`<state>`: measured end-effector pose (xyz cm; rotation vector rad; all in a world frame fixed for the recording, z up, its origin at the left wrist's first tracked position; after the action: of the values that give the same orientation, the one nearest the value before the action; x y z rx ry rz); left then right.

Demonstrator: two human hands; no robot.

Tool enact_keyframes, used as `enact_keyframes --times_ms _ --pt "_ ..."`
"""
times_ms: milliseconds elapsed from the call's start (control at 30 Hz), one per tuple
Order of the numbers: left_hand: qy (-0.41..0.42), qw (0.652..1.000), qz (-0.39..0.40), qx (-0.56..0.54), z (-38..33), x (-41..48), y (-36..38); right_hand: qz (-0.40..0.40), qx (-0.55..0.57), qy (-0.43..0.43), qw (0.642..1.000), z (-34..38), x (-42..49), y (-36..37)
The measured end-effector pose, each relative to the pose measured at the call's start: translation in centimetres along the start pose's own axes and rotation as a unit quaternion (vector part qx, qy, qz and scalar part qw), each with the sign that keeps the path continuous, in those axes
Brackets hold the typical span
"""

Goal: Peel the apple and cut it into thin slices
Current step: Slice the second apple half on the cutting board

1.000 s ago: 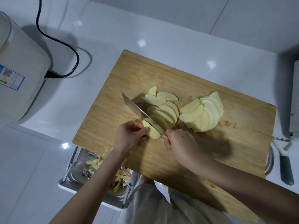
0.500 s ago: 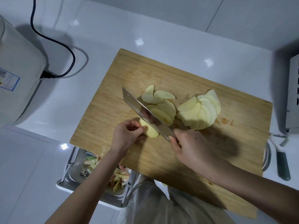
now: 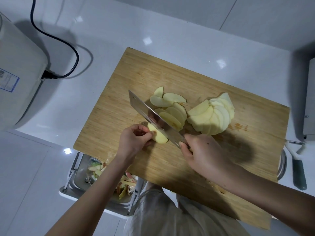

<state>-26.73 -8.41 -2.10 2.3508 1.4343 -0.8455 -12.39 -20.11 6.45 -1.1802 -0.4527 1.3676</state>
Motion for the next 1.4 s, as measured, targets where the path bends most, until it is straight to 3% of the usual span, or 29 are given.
enact_keyframes --times_ms 800,1400 --pt "0.021 1.0 0.005 0.019 -0.1 -0.4 -0.2 -0.007 0.029 0.022 0.999 0.3 2.4 1.9" --pt "0.019 0.999 -0.007 0.027 -0.1 -0.4 -0.2 0.005 -0.009 -0.01 1.0 0.7 2.0 2.0"
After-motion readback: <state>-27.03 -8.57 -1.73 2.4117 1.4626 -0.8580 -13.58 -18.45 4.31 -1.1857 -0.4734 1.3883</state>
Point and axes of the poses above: each hand's wrist, its own x-axis towards the middle knuckle, its own y-axis out of the palm, z = x × y, the point moved 1 cm from there along x, towards the middle knuckle, and after that the axes turned 1 degree about y, right-handed, at the moved point
